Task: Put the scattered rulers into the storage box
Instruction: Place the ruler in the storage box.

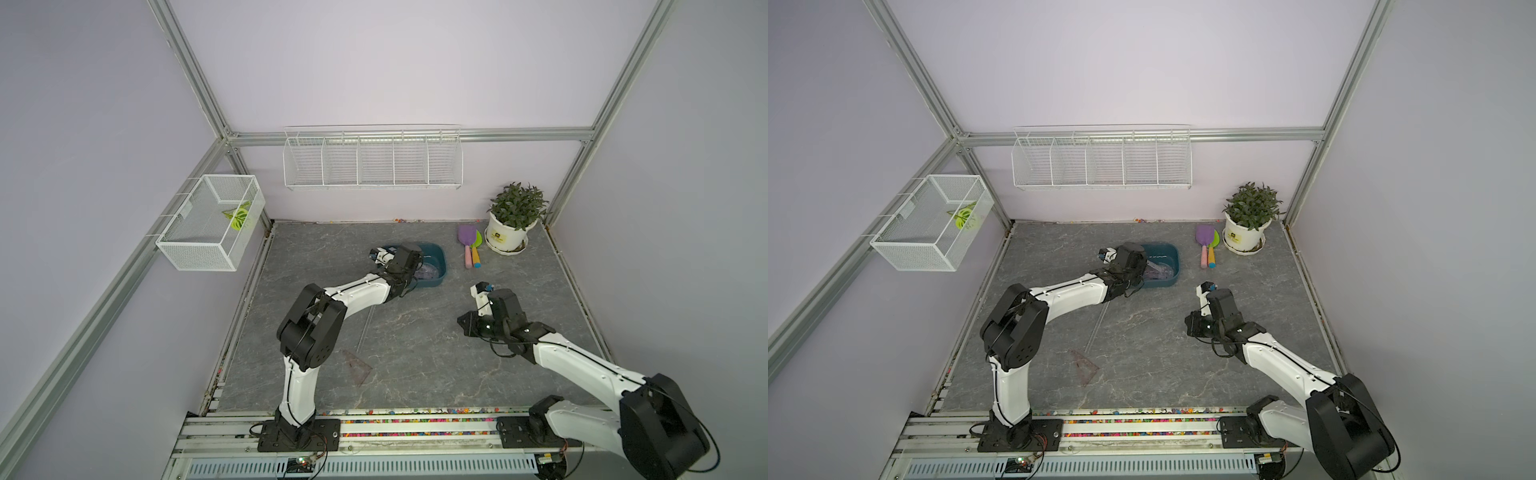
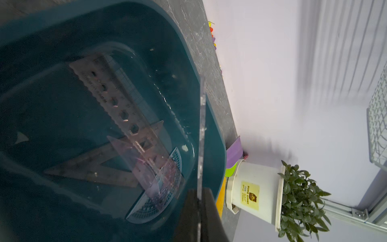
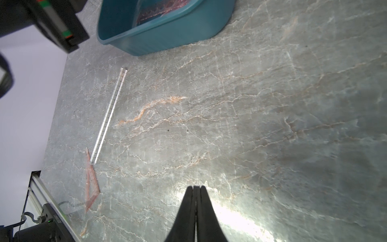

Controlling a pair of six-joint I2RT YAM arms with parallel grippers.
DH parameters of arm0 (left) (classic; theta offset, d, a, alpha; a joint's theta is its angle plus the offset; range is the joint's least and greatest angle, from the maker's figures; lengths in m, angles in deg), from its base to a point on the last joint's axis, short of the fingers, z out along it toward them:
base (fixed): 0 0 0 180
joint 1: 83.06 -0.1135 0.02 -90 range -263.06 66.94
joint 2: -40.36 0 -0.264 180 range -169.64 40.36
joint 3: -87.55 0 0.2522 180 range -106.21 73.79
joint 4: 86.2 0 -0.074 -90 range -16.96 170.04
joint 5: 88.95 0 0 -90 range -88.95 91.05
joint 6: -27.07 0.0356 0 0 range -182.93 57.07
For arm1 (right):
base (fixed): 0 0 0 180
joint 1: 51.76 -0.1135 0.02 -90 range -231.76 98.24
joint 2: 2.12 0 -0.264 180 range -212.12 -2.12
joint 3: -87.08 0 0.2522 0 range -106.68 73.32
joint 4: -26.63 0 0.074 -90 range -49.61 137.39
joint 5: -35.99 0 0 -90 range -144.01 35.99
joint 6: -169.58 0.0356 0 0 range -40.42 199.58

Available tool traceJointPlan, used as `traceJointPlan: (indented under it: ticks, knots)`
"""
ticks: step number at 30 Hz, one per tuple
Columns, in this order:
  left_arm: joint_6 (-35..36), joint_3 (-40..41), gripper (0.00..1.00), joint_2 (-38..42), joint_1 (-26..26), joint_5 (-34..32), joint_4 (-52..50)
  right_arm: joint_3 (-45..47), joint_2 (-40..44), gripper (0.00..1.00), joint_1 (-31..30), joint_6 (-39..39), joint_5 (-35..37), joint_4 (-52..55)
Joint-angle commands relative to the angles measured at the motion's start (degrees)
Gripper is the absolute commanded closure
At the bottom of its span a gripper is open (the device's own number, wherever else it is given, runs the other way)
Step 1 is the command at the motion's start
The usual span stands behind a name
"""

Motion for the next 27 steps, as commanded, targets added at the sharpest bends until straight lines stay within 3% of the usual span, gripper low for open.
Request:
traceJointPlan:
  ticks: [1, 9, 27]
  knots:
    - [-3.34, -3.88, 1.00, -3.49, -0.12, -0.90, 4.59, 1.39, 0.84, 0.90, 0.58, -0.74, -1.31, 0.25]
    - [-5.95, -9.57, 1.00, -9.53, -0.60, 2.62, 5.05, 2.09, 0.57, 0.90, 1.30, -0.58, -1.97, -0.73]
    - [-7.89, -12.30, 0.96, -15.23, -1.78, 5.28, 5.90, 2.68, -1.23, 0.90, 2.15, -0.28, -3.03, -2.45]
